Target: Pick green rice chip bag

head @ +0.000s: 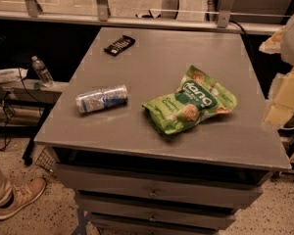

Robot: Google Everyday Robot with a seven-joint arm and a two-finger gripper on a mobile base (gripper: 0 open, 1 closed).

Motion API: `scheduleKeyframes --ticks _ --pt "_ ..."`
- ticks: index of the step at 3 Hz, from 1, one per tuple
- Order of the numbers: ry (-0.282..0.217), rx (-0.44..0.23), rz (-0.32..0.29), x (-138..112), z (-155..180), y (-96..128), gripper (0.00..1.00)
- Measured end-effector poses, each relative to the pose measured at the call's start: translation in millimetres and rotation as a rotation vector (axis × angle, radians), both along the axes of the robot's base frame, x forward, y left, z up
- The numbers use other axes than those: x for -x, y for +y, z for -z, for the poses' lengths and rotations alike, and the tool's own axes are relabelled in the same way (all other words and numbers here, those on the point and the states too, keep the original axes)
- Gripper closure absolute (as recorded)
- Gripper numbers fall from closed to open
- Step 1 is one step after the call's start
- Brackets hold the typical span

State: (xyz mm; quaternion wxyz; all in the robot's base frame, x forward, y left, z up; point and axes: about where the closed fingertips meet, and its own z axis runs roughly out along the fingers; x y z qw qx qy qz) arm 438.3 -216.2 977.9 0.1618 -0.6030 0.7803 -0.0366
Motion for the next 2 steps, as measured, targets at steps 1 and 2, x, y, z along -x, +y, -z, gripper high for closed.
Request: scheduleKeyframes --ticks 1,2 --pt "0.0 0.0 0.0 0 0 0 0.0" --pt "-0.006 -0.015 -0.053 -11 8 12 0.0"
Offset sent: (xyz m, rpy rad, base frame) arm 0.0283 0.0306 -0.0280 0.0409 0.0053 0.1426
